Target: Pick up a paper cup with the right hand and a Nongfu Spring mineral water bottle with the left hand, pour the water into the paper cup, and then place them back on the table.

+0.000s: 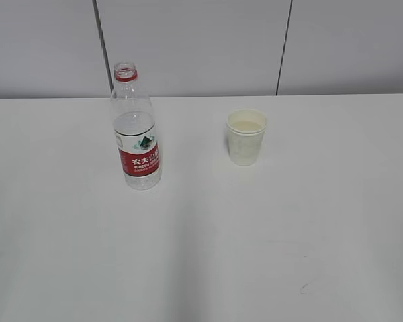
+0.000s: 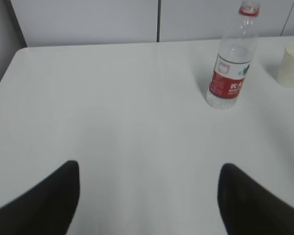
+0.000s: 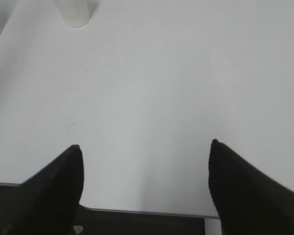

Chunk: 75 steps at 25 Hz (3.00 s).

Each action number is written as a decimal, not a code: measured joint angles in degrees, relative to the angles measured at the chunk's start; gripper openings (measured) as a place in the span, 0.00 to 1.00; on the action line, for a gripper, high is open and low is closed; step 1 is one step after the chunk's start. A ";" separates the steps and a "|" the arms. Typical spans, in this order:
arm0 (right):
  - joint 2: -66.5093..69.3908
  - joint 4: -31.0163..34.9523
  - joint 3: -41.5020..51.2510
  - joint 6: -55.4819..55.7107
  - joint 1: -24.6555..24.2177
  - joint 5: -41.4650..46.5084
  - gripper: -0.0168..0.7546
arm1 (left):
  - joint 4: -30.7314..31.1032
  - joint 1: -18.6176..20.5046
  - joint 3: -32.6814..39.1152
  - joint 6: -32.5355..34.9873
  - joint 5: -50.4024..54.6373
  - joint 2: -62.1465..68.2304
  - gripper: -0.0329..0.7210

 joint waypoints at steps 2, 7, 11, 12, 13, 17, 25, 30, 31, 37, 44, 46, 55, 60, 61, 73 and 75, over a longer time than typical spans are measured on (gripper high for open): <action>0.00 0.00 0.00 0.00 0.00 0.00 0.78 | 0.00 0.00 0.39 0.00 1.00 0.00 0.73; 0.00 0.00 0.00 0.00 0.00 0.00 0.78 | -1.33 0.00 1.31 0.06 2.15 0.00 0.72; 0.00 0.00 0.00 0.00 0.00 0.00 0.78 | -1.39 0.00 1.31 0.06 2.20 0.00 0.72; 0.00 0.00 0.00 0.00 0.00 0.00 0.78 | -1.39 0.00 1.31 0.06 2.20 0.00 0.72; 0.00 0.00 0.00 0.00 0.00 0.00 0.78 | -1.39 0.00 1.31 0.06 2.20 0.00 0.72; 0.00 0.00 0.00 0.00 0.00 0.00 0.78 | -1.44 0.00 1.31 0.06 2.20 0.00 0.71; 0.00 0.00 0.00 0.02 0.00 0.00 0.78 | -1.50 0.00 1.31 0.06 2.20 0.00 0.70; 0.00 0.00 0.00 0.02 0.00 0.00 0.78 | -1.50 0.00 1.31 0.06 2.20 0.00 0.69; 0.00 0.00 0.00 0.02 0.00 0.00 0.78 | -1.55 0.00 1.31 0.06 2.20 0.00 0.69; 0.00 0.00 0.00 0.02 0.00 0.00 0.78 | -1.54 0.00 1.31 0.06 2.20 0.00 0.68; 0.00 0.00 0.00 0.02 0.00 0.00 0.78 | -1.54 0.00 1.31 0.06 2.20 0.00 0.66; 0.00 0.00 0.00 0.02 0.00 0.00 0.78 | -1.54 0.00 1.31 0.06 2.20 0.00 0.65; 0.00 0.00 0.00 0.02 0.00 0.00 0.78 | -1.54 0.00 1.31 0.06 2.20 0.00 0.65; -0.09 0.00 0.00 0.02 0.00 0.00 0.78 | -1.54 0.00 1.31 0.11 2.20 0.00 0.64; -0.09 0.00 0.00 0.02 0.00 0.00 0.78 | -1.54 0.00 1.31 0.11 2.20 0.00 0.64; -0.09 0.00 0.00 0.12 0.00 0.00 0.78 | -1.54 0.00 1.31 0.11 2.20 0.00 0.60; -0.09 -0.09 0.00 0.12 0.00 0.00 0.78 | -1.54 0.00 1.31 0.11 2.20 0.00 0.59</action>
